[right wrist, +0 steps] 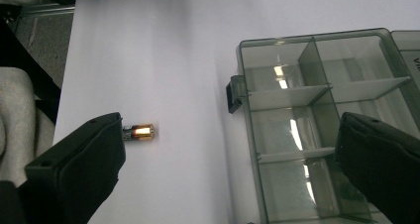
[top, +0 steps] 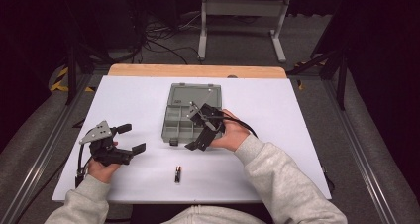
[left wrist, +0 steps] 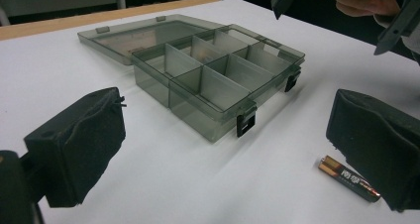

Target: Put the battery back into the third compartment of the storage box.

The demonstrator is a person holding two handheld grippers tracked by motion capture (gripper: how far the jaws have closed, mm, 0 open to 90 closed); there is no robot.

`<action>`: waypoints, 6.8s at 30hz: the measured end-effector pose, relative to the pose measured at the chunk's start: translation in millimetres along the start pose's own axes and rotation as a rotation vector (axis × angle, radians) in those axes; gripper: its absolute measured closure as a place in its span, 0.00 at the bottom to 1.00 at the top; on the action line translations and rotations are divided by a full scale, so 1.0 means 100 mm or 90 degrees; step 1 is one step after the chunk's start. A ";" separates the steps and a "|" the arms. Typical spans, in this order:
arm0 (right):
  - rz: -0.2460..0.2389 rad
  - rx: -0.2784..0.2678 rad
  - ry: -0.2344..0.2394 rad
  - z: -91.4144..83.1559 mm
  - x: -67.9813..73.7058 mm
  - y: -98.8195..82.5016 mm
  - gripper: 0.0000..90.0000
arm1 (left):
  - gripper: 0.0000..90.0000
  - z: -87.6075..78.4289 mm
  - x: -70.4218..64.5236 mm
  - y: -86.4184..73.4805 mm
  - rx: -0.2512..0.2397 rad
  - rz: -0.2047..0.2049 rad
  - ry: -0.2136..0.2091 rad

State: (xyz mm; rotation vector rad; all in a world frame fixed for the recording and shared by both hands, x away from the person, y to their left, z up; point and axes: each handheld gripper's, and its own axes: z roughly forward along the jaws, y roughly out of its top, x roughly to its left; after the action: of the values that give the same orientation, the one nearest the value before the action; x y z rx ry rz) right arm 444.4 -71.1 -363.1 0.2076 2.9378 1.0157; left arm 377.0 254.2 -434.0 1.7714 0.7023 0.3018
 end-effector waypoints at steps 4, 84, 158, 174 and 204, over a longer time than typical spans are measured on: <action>-0.006 0.005 0.006 0.07 0.08 -0.02 0.00 | 0.02 0.00 0.00 0.00 0.001 0.000 0.000; -0.058 0.094 0.037 0.90 0.74 -0.21 0.23 | 0.03 0.00 0.00 0.00 0.004 0.002 -0.004; -0.061 0.042 0.007 0.00 0.16 0.17 0.46 | 0.03 0.00 0.00 0.00 0.003 0.001 0.001; -0.049 0.041 -0.015 -0.13 -0.11 0.21 0.46 | 0.03 0.00 0.00 0.00 0.003 0.001 0.000; -0.001 0.049 -0.057 -0.19 -0.70 0.15 0.46 | 0.03 0.01 0.01 0.00 0.003 -0.002 0.000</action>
State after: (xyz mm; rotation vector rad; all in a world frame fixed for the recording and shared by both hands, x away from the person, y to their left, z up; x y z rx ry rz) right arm 514.6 -80.2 -340.3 0.2455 2.8980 0.8689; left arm 377.7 254.1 -434.5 1.7740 0.7054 0.2980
